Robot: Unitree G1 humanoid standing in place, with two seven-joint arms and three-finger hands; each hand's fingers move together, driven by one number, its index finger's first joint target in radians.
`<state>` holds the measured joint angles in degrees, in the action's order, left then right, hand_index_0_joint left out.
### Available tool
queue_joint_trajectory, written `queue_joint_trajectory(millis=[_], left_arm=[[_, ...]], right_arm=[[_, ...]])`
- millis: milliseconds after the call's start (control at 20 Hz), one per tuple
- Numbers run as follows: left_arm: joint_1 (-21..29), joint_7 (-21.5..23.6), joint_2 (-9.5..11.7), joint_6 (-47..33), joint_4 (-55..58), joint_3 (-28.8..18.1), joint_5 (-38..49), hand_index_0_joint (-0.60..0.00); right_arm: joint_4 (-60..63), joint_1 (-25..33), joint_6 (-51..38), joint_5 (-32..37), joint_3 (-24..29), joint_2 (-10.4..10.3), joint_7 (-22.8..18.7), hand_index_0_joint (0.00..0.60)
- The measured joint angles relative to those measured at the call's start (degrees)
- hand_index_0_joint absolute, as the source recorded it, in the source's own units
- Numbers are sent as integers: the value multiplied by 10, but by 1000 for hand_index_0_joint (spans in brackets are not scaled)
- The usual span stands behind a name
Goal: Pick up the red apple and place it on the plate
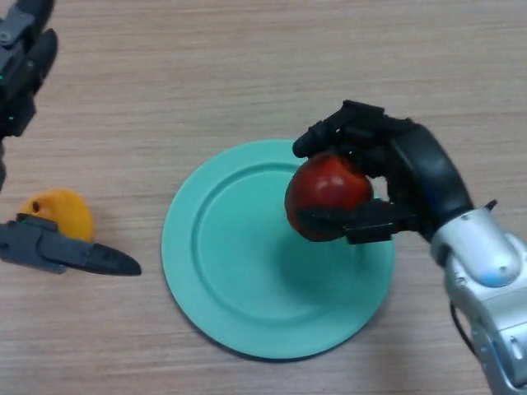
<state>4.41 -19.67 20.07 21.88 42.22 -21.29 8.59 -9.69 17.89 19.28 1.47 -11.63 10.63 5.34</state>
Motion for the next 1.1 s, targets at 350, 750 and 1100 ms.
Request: queue_joint_trajectory(millis=[350, 750, 1100], left_arm=[[-11, 0, 3, -37, -24, -6, 21, 0], [-2, 0, 5, -40, -55, -5, 22, 0], [17, 47, 14, -46, -91, 5, 44, 0]], right_arm=[[-2, 29, 119, 159, -17, 0, -80, 0], [-92, 32, 127, 112, 59, 0, -34, 0], [-204, -83, 119, 152, 187, 58, -8, 0]])
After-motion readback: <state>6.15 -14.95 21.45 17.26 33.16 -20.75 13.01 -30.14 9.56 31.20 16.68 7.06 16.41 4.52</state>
